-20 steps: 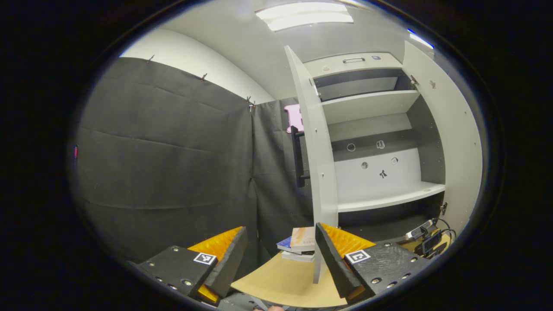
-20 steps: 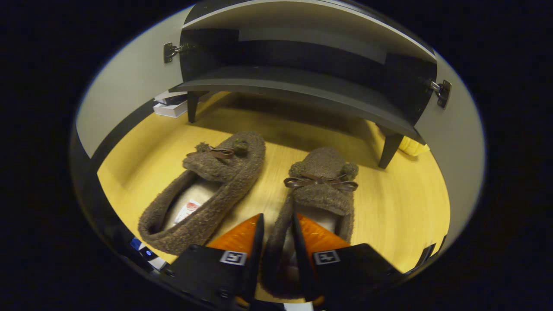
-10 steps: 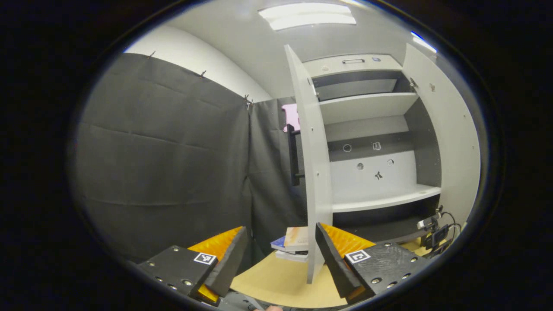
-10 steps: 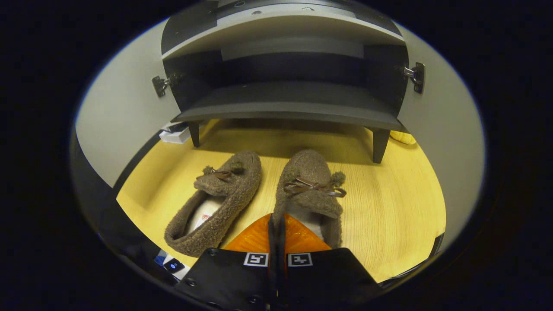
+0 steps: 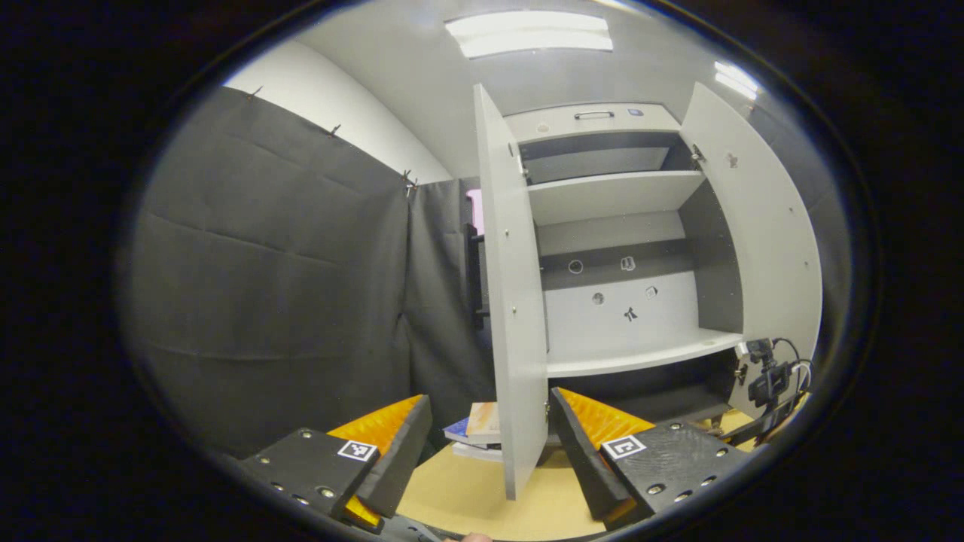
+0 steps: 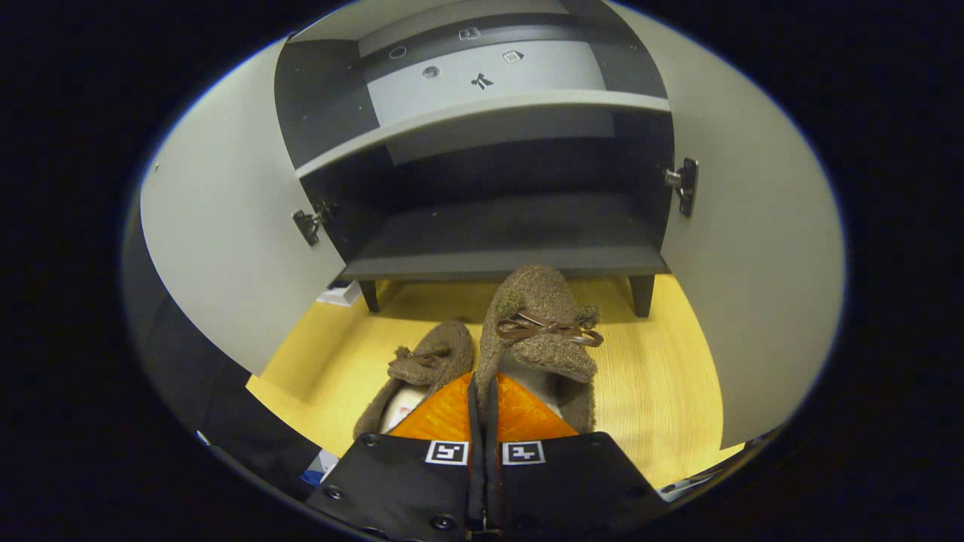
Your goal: Grab one shoe with the right hand and put it into the shoe cabinet, grab the other shoe with the left hand and put it into the shoe cabinet; then close the right door with the right hand and the left door with the left hand.
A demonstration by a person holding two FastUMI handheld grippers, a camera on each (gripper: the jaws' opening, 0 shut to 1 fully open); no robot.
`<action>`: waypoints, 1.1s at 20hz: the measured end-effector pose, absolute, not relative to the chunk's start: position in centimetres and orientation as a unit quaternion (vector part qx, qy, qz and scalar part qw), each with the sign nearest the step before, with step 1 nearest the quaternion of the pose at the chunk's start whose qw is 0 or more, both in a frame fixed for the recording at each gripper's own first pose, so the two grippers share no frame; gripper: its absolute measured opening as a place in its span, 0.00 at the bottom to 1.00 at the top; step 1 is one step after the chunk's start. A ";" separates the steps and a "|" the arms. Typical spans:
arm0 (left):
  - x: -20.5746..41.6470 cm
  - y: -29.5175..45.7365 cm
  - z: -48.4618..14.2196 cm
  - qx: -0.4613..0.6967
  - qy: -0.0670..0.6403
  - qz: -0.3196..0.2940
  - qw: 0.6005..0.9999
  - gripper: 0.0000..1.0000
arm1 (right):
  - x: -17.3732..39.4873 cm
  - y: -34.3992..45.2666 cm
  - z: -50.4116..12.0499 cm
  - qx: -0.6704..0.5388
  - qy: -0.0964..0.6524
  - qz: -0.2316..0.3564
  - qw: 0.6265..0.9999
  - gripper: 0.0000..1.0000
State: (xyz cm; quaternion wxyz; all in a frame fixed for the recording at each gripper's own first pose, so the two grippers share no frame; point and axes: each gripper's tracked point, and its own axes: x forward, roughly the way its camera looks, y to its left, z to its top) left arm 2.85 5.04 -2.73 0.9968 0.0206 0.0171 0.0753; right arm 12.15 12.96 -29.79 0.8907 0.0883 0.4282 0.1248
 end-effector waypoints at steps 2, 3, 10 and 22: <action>3.3 4.3 -2.7 0.018 0.015 0.068 0.997 0.99 | 13.0 12.5 -27.4 0.094 0.408 0.125 0.900 0.02; 3.7 4.5 -3.0 0.016 0.013 0.066 0.998 0.99 | 13.5 12.5 -26.2 0.093 0.397 0.126 0.904 0.02; 4.8 4.3 -2.8 0.012 0.007 0.060 0.998 0.99 | 16.6 11.7 -17.1 0.096 0.319 0.141 0.932 0.02; 5.1 5.2 -2.9 0.019 0.008 0.079 0.997 0.92 | 25.9 11.9 -8.1 0.068 0.211 0.150 0.964 0.02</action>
